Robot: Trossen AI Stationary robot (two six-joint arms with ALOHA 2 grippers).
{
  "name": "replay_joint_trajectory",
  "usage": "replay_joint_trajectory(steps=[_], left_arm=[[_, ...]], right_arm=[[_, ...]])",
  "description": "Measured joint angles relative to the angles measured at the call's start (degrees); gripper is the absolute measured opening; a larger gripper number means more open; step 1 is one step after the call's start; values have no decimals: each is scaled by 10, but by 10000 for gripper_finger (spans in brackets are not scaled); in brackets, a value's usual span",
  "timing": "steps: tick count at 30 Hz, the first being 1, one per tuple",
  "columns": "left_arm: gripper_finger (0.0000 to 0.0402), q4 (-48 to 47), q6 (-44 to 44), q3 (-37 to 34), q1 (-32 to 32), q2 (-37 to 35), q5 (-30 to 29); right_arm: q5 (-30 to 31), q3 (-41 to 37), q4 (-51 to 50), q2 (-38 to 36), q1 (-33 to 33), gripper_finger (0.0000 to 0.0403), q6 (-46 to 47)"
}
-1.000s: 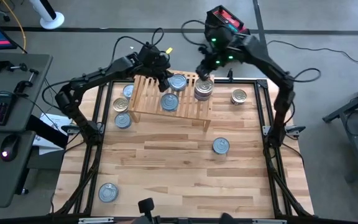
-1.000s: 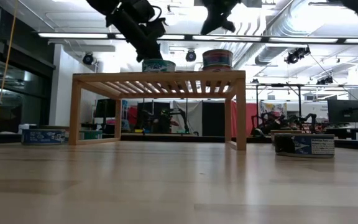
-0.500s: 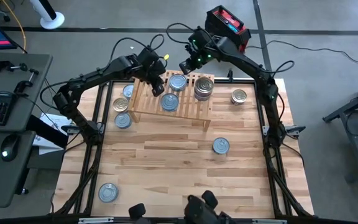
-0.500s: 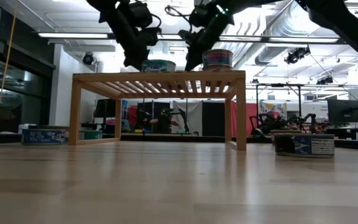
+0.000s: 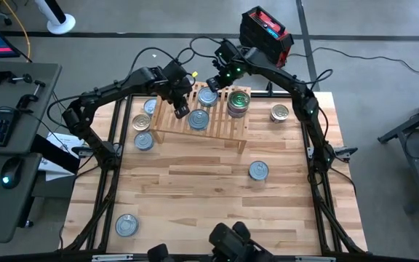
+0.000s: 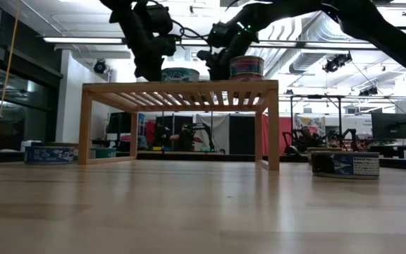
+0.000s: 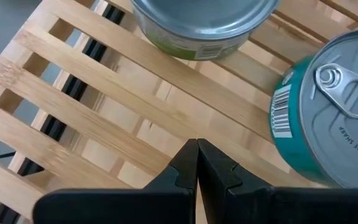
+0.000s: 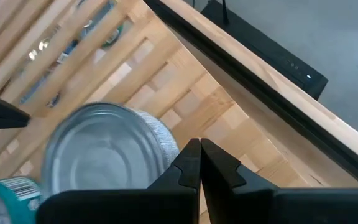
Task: Stack canned seafood by type on shelf
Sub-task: Adjust the tuna cans on the shelf
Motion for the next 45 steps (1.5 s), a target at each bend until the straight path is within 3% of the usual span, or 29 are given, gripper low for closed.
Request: replay_joint_trajectory(steps=[10,20,27,31,38,45], left_arm=[[1,-12,-12,0,0,0,30],[1,-4,-17,1,-1,3,30],[1,-4,-12,1,-1,2,16],[1,3,6,0,2,-20,-24],[1,132,43,1,2,-52,22],[1,168,65,1,0,3,40]], right_arm=[[-15,0,-33,-1,0,0,-14],[-118,0,3,-1,10,0,-15],[-120,3,67,-1,24,0,-15],[-96,25,67,-2,15,0,-23],[-72,24,47,-57,-21,0,-41],[-73,24,24,-129,-42,0,-50]])
